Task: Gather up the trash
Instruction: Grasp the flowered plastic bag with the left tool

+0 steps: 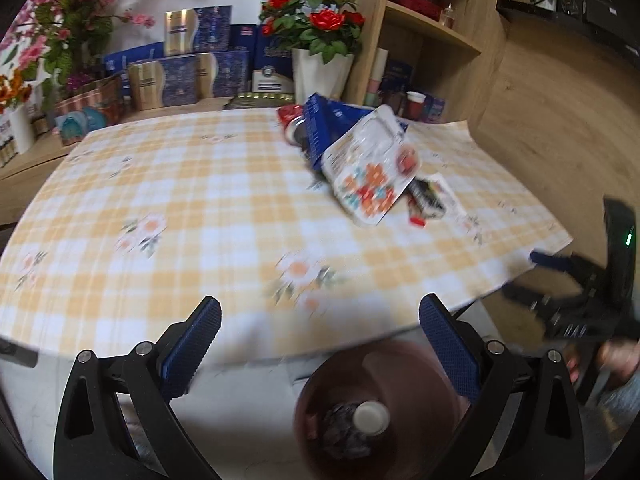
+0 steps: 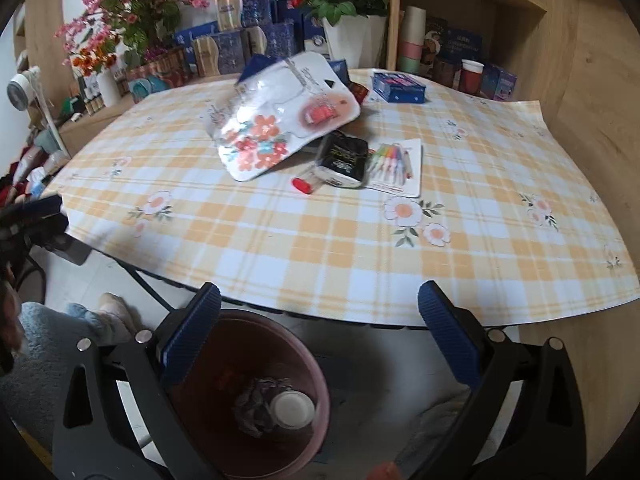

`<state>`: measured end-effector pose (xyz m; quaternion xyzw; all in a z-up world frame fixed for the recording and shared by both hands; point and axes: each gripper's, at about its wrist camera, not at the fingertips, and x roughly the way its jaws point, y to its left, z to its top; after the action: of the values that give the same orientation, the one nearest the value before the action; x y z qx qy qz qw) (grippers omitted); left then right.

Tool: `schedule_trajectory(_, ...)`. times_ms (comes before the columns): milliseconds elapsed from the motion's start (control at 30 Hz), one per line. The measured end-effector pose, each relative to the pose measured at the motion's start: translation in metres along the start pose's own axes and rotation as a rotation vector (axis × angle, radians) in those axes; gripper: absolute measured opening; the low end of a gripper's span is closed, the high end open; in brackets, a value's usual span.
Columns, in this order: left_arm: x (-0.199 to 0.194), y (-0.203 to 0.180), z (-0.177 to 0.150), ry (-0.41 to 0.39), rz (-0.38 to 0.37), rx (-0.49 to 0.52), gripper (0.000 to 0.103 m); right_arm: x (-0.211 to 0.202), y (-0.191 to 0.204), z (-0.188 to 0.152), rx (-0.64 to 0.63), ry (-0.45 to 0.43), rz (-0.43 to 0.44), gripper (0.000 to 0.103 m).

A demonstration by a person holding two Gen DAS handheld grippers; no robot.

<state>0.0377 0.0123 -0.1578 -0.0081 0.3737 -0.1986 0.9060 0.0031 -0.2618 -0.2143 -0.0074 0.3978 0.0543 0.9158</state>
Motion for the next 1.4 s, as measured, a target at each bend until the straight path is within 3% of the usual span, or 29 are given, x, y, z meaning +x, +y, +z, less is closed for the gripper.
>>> schedule_trajectory(67,0.010,-0.004,0.016,-0.003,-0.029,0.001,0.094,0.004,-0.004,0.001,0.008,0.008,0.001,0.097)
schedule_trajectory(333,0.067,-0.028,0.084,0.004,-0.110,0.118,0.063,0.018,-0.018,0.014,0.057,0.008,0.033,0.097)
schedule_trajectory(633,0.136,-0.035,0.136,0.065,-0.111,0.239,0.053,0.031,-0.034,0.039,0.067,0.002,0.052,0.097)
schedule_trajectory(833,0.157,-0.045,0.144,0.075,-0.097,0.339,0.052,0.041,-0.042,0.049,0.075,-0.002,0.053,0.097)
schedule_trajectory(900,0.163,-0.047,0.144,0.082,-0.074,0.371,0.047,0.044,-0.042,0.052,0.073,0.003,0.049,0.097)
schedule_trajectory(1100,0.176,-0.044,0.146,0.124,-0.115,0.385,0.045,0.048,-0.042,0.056,0.065,-0.002,0.059,0.097)
schedule_trajectory(1133,0.177,-0.045,0.146,0.129,-0.120,0.391,0.039,0.048,-0.043,0.057,0.065,-0.003,0.061,0.097)
schedule_trajectory(1200,0.176,-0.049,0.145,0.133,-0.127,0.413,0.027,0.050,-0.044,0.058,0.069,-0.008,0.063,0.097)
schedule_trajectory(1400,0.147,-0.055,0.149,0.077,-0.109,0.403,0.026,0.056,-0.050,0.069,0.098,-0.048,0.097,0.097)
